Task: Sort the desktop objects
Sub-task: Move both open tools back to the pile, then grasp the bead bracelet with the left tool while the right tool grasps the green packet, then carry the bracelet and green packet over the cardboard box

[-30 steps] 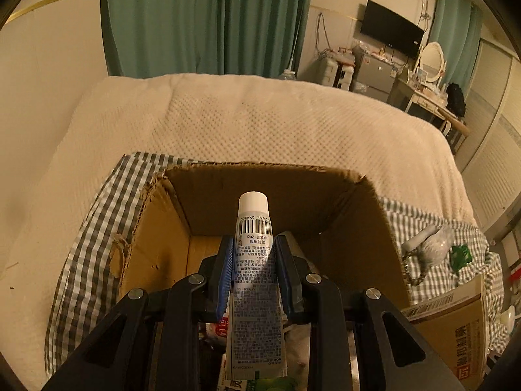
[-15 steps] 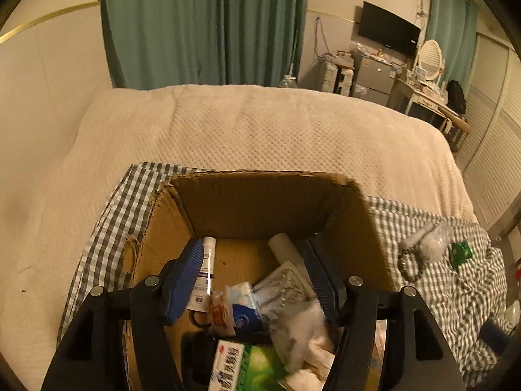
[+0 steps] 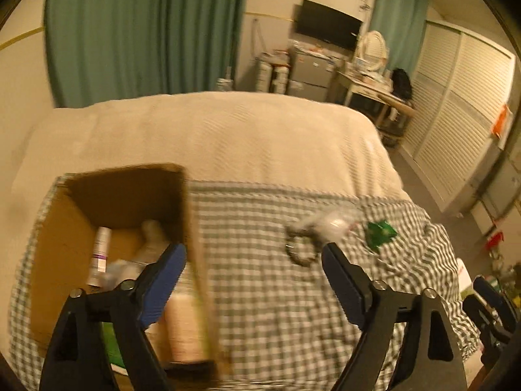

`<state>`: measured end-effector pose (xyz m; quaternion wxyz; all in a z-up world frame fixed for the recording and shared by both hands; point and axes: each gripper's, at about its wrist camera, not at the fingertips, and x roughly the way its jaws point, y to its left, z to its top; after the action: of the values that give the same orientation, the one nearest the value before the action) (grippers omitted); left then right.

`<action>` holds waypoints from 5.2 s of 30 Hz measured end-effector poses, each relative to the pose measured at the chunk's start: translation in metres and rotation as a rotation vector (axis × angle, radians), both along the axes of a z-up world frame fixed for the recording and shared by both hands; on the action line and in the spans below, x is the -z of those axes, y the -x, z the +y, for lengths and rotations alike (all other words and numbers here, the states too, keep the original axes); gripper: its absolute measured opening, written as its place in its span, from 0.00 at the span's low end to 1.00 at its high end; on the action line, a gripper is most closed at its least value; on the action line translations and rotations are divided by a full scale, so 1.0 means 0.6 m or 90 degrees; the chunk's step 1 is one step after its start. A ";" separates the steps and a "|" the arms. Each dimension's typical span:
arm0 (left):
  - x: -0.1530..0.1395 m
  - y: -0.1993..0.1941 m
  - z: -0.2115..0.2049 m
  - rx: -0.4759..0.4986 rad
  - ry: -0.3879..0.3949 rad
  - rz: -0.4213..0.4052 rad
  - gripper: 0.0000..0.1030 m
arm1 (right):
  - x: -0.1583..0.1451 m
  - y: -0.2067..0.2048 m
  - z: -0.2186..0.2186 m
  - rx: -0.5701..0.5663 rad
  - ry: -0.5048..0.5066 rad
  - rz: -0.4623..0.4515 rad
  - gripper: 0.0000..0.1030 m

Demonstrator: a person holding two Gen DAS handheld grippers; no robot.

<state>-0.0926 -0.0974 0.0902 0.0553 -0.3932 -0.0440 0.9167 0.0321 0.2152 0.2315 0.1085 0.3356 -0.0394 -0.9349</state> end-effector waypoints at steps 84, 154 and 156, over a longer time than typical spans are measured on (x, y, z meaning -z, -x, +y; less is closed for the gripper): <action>0.219 0.143 0.132 0.039 0.004 0.028 0.11 | 0.166 0.245 0.039 -0.012 -0.091 -0.036 0.44; -0.076 0.009 -0.277 -0.081 -0.012 0.036 0.12 | -0.030 -0.008 -0.382 -0.262 -0.029 -0.042 0.44; -0.066 0.010 -0.292 -0.097 0.001 0.032 0.12 | -0.009 0.000 -0.407 -0.275 -0.034 -0.058 0.44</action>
<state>-0.0986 -0.2724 0.1296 -0.0137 -0.3659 -0.0717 0.9278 0.0320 -0.0288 0.2371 0.2954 0.3806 0.0530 -0.8747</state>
